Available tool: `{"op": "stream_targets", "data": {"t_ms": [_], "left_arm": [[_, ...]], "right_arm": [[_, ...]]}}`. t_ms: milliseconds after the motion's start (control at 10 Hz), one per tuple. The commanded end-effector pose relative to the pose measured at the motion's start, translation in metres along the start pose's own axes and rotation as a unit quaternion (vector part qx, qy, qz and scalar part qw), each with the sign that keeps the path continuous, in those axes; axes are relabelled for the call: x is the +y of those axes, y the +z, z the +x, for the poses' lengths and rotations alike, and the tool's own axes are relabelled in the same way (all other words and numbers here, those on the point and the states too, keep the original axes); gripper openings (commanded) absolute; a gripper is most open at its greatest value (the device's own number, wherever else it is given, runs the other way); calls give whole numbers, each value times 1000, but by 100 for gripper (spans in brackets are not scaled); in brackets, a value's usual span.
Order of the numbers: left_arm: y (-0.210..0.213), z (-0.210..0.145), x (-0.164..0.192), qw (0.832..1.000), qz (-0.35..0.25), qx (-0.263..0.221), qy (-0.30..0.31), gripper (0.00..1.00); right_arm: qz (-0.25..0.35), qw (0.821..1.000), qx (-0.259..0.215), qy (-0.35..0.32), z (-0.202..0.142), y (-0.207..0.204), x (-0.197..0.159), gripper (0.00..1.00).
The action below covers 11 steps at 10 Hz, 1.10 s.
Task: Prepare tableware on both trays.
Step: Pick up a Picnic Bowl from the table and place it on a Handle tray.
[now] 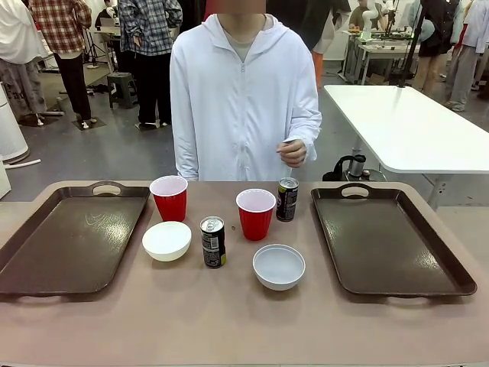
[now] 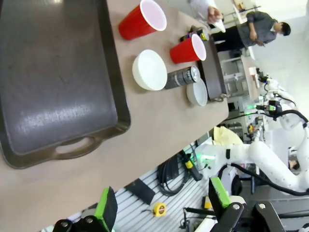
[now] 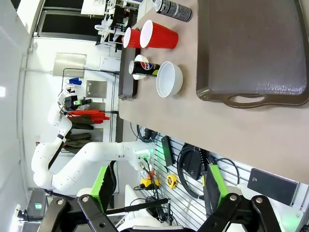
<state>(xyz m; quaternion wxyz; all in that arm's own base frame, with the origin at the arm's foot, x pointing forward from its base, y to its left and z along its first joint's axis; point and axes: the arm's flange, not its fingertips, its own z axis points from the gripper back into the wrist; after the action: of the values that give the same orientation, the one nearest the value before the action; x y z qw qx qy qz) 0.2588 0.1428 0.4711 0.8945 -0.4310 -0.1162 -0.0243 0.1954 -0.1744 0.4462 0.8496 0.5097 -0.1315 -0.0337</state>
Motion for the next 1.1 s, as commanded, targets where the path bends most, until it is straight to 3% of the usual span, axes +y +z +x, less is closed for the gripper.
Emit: {"op": "stream_targets", "data": {"t_ms": [0, 600, 700, 800, 1000], "left_arm": [[-2, -1, 0, 1000, -10, -4, 1, 100], [0, 0, 0, 1000, 0, 0, 0, 100], [-6, 16, -3, 1000, 14, 24, 7, 100], [-12, 36, -21, 998, 55, 28, 20, 100], [-43, 86, -70, 978, 192, 78, 12, 100]], "right_arm": [[6, 1000, -1, 0, 0, 1, 0, 100], [6, 1000, -1, 0, 0, 1, 0, 100], [6, 1000, -1, 0, 0, 1, 0, 100], [6, 1000, -1, 0, 0, 1, 0, 100], [6, 1000, -1, 0, 0, 1, 0, 100]]}}
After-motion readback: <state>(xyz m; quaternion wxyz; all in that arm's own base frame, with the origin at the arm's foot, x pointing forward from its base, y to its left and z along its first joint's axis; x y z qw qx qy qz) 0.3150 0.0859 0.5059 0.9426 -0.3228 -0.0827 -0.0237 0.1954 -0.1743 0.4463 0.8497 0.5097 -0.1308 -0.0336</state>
